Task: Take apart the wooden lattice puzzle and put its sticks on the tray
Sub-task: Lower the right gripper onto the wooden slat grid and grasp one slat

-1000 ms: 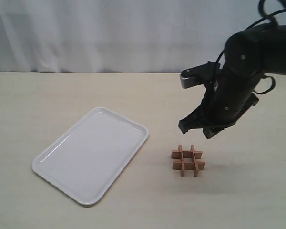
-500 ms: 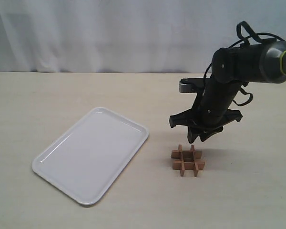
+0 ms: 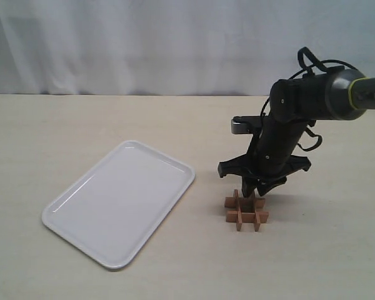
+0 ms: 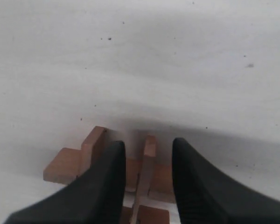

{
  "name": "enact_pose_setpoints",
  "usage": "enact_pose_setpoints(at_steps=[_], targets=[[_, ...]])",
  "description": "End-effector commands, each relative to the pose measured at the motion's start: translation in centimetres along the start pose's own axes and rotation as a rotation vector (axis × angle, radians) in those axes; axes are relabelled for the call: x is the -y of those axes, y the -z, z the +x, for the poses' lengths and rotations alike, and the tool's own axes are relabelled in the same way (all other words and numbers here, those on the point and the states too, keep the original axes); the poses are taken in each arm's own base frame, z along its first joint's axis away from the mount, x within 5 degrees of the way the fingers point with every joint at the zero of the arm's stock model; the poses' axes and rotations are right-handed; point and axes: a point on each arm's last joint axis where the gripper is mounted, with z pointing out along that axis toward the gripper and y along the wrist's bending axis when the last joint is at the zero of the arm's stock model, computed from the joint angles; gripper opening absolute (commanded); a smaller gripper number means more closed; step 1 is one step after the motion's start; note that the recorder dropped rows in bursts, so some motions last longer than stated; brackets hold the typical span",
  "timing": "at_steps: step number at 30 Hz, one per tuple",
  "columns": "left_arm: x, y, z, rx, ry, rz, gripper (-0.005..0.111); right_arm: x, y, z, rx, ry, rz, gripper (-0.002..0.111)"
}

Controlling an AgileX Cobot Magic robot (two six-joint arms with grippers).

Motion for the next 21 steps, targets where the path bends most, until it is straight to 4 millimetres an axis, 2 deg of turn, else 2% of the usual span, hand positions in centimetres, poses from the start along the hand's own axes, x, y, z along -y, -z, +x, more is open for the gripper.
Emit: enact_pose_setpoints(at_steps=[1,5,7,12,21], targets=[[0.04,-0.01,0.0,0.004,0.0,0.007,0.0,0.25,-0.25,-0.29,0.02,-0.039,0.005,0.033],[0.04,-0.01,0.0,0.004,0.0,0.007,0.0,0.27,-0.49,-0.21,0.008,-0.039,0.007,0.032],[0.04,-0.01,0.0,0.004,0.0,0.007,0.0,0.28,-0.58,-0.2,0.005,-0.039,0.007,0.029],[0.04,-0.01,0.0,0.004,0.0,0.007,0.0,0.28,-0.66,-0.21,0.006,-0.046,0.007,0.004],[0.04,-0.01,0.0,0.004,0.0,0.007,0.0,0.22,-0.73,-0.18,0.001,-0.052,0.001,0.004]])
